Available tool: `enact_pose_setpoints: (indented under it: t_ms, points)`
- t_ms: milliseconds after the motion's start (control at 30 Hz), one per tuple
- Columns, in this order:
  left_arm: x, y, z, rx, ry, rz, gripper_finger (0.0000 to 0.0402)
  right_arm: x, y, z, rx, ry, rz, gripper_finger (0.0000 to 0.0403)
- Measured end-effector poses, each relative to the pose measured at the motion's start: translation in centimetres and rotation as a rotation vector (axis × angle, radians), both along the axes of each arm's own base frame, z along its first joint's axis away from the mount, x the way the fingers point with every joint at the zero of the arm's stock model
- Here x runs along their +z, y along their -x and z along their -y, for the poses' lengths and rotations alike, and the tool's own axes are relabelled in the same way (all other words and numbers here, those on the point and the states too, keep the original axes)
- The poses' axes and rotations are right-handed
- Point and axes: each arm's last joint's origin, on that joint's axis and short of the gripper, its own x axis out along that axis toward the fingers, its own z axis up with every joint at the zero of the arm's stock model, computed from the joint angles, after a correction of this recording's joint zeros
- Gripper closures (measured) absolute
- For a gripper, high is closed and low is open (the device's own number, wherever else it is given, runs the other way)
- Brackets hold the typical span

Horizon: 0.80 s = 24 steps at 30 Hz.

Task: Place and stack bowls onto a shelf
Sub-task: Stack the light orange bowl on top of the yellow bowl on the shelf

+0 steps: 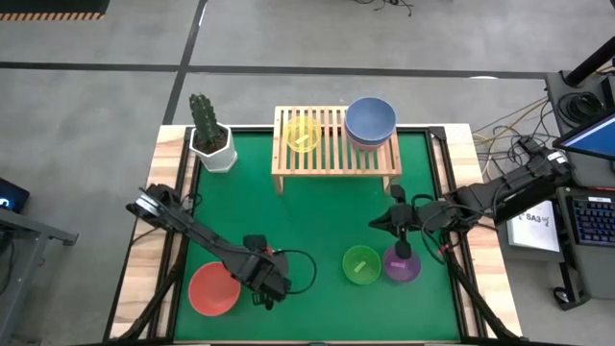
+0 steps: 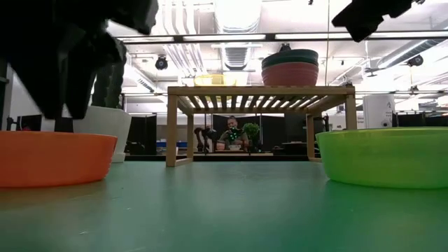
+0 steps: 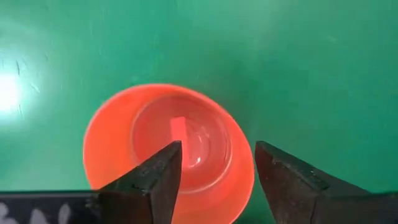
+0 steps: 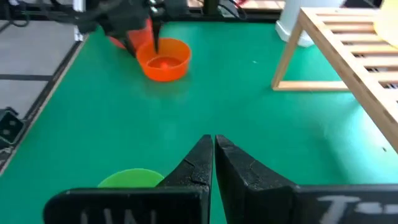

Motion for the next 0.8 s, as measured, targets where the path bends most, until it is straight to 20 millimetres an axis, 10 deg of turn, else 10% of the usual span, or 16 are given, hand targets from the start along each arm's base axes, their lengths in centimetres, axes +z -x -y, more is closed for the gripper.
enact_pose_setpoints:
  t_ms: [433, 800]
  points:
    - [-4.1, 0.6, -0.1, 0.024, 0.052, 0.047, 0.0251, 0.3, 0.0, -0.4, 0.014, -0.005, 0.031, 0.0394]
    - [-2.9, 0.2, 0.3, -0.055, 0.064, 0.038, 0.0394, 0.3, 0.0, -0.4, 0.000, 0.005, 0.034, 0.0394]
